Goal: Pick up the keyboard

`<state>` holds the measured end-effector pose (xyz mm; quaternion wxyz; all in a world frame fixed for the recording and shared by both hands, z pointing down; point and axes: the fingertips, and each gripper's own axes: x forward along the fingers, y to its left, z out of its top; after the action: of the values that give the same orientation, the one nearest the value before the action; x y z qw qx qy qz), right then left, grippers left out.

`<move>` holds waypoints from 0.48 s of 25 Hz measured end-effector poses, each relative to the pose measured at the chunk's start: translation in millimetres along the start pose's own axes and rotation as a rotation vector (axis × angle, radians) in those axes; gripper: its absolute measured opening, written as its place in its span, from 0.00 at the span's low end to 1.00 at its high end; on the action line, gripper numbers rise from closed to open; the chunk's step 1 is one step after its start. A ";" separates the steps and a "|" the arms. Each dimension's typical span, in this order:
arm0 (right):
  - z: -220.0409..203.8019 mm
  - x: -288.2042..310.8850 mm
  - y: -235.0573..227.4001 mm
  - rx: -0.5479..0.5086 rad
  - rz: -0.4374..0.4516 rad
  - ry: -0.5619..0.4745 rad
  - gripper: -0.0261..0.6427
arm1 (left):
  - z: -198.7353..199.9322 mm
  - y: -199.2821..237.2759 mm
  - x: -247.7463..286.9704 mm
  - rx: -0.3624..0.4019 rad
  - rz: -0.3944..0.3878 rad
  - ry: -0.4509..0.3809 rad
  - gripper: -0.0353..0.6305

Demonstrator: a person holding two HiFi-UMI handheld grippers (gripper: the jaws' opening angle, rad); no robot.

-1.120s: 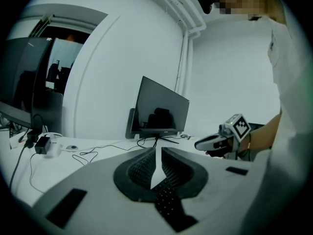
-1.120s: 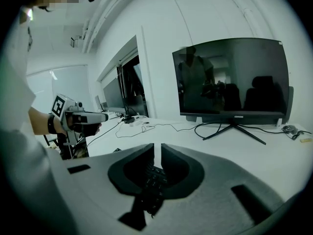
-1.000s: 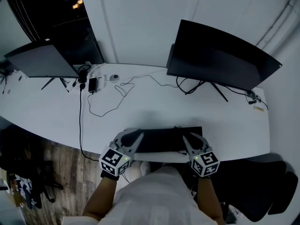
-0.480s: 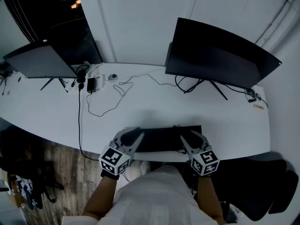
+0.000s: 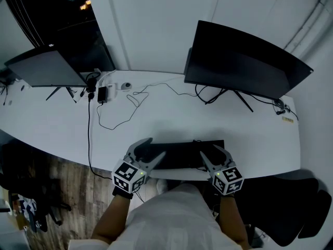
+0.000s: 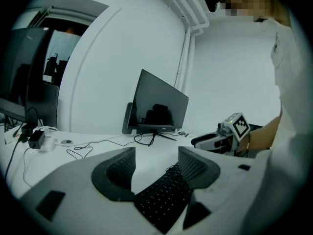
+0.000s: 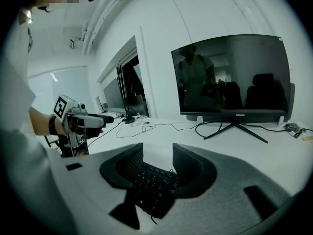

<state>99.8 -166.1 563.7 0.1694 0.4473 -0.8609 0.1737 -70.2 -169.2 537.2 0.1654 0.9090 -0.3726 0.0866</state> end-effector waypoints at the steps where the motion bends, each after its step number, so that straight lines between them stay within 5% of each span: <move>1: -0.6 0.7 -0.1 0.001 0.001 0.002 0.32 | 0.0 0.4 0.4 -0.001 0.000 0.000 0.43; 12: -14.0 11.1 -2.4 0.002 0.005 0.054 0.34 | -10.4 5.8 8.9 -0.005 0.002 0.037 0.43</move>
<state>97.6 -169.0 581.4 0.1918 0.4402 -0.8570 0.1870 -68.4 -175.0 550.8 0.1747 0.9065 -0.3704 0.1028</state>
